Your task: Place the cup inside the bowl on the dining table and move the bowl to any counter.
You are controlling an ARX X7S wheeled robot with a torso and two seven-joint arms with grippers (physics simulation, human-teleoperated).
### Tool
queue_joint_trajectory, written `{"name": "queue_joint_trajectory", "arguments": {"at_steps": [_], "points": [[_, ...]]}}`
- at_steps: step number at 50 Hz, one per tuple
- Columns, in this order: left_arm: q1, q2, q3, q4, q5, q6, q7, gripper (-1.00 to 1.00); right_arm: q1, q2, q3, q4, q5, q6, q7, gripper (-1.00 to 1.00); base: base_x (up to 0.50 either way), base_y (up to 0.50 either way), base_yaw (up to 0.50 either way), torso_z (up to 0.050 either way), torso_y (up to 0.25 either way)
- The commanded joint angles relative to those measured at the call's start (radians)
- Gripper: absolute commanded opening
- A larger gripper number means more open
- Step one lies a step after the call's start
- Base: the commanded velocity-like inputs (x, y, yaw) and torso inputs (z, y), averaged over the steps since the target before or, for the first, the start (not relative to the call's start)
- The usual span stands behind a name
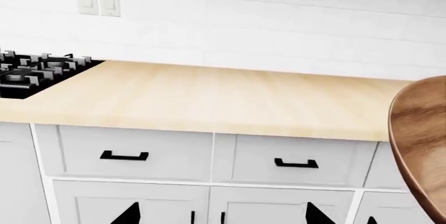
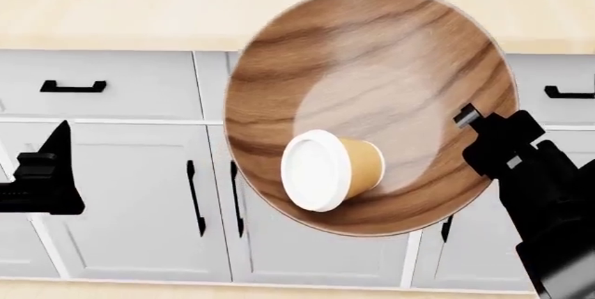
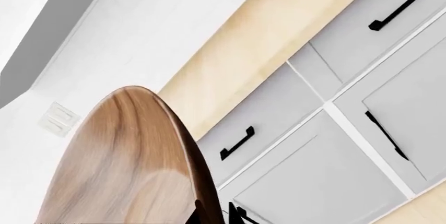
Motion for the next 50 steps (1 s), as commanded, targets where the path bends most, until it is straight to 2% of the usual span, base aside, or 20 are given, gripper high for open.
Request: {"name": "queue_joint_trajectory", "arguments": {"at_steps": [1,14,50], "points": [[0.003,-0.002,-0.001,-0.002,0.013,0.020,0.004,1.00,0.006,-0.003,0.006,-0.004,0.007,-0.013,-0.016,-1.00,0.50,0.00,0.00,0.000,0.000],[-0.002,0.014,0.031,-0.011,0.036,0.032,-0.003,1.00,-0.014,-0.003,0.004,-0.002,-0.004,-0.027,-0.023,-1.00,0.50,0.00,0.00,0.000,0.002],[0.010,0.003,0.029,-0.012,0.026,0.050,0.000,1.00,-0.009,0.007,-0.016,-0.004,-0.001,-0.032,-0.016,-1.00,0.50,0.00,0.00,0.000,0.001]]}}
